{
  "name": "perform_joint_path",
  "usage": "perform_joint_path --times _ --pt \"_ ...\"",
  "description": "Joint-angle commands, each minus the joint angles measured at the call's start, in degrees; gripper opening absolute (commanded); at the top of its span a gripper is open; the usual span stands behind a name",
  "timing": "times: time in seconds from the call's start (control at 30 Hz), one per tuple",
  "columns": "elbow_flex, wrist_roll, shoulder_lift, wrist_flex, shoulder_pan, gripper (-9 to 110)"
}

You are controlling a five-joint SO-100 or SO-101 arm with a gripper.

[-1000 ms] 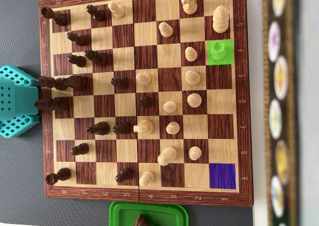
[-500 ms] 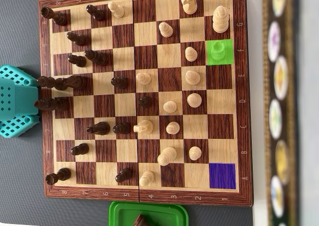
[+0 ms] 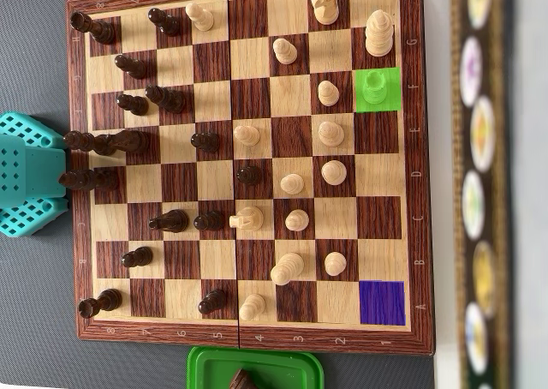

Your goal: Play chess

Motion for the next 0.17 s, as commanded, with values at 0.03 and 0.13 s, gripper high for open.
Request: perform_joint_path --times 0.03,0.13 --pt "1.1 -0.3 -0.4 -0.1 -0.1 14" --pt "1.1 -0.3 -0.4 -0.1 -0.1 14"
